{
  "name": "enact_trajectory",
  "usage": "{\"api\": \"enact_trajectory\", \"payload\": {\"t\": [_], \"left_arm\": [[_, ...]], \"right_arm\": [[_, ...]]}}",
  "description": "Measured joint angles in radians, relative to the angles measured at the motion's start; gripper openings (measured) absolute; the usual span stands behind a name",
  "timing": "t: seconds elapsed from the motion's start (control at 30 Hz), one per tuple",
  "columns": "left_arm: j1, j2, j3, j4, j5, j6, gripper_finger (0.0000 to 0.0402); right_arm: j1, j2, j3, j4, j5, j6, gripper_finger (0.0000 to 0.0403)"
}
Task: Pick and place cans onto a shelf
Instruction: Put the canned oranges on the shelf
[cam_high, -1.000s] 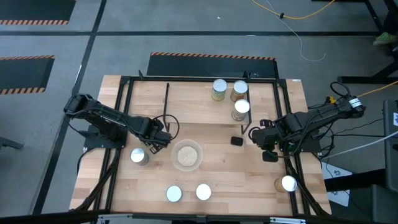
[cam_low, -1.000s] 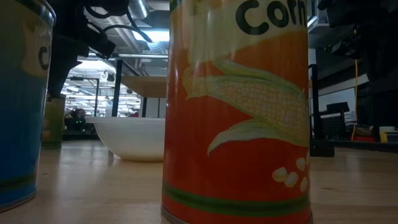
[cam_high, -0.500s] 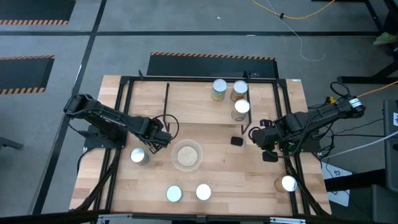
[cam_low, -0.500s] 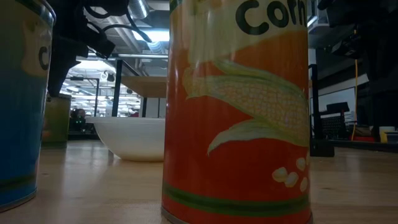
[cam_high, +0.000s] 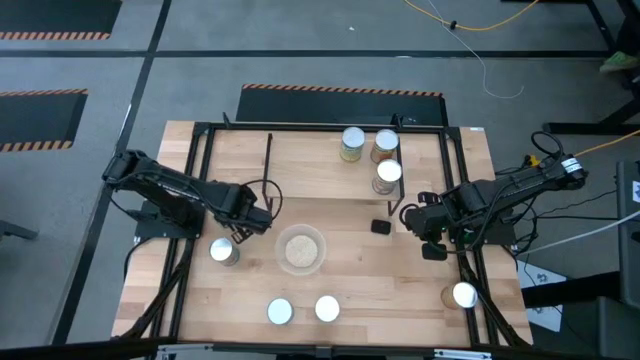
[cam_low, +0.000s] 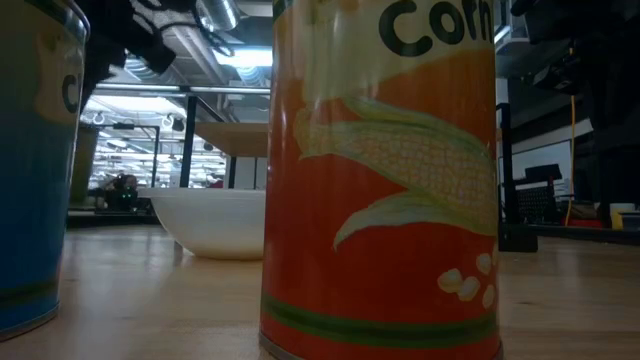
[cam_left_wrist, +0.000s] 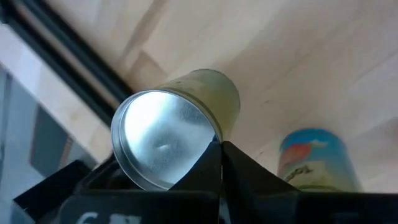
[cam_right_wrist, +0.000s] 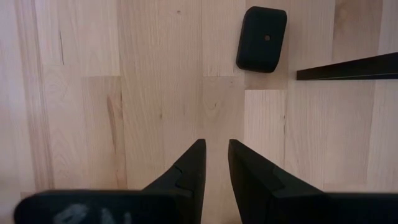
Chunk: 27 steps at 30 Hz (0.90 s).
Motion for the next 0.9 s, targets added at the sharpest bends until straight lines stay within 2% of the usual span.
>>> {"api": "enact_trajectory", "payload": {"t": [0.33, 0.5, 0.67, 0.9], "left_arm": [[0.025, -0.011, 0.224, 0.0, -0.123, 0.105, 0.0], [0.056, -0.011, 0.329, 0.001, -0.133, 0.161, 0.0], [0.087, -0.011, 0.396, 0.0, -0.037, 0.206, 0.0], [0.097, -0.011, 0.441, 0.0, 0.204, 0.26, 0.0]], "right_arm": [[0.0, 0.0, 0.0, 0.002, 0.0, 0.0, 0.0074], [0.0, 0.0, 0.0, 0.006, 0.0, 0.0, 0.0074], [0.0, 0.0, 0.0, 0.007, 0.0, 0.0, 0.0074], [0.0, 0.0, 0.0, 0.007, 0.0, 0.0, 0.0074]]}}
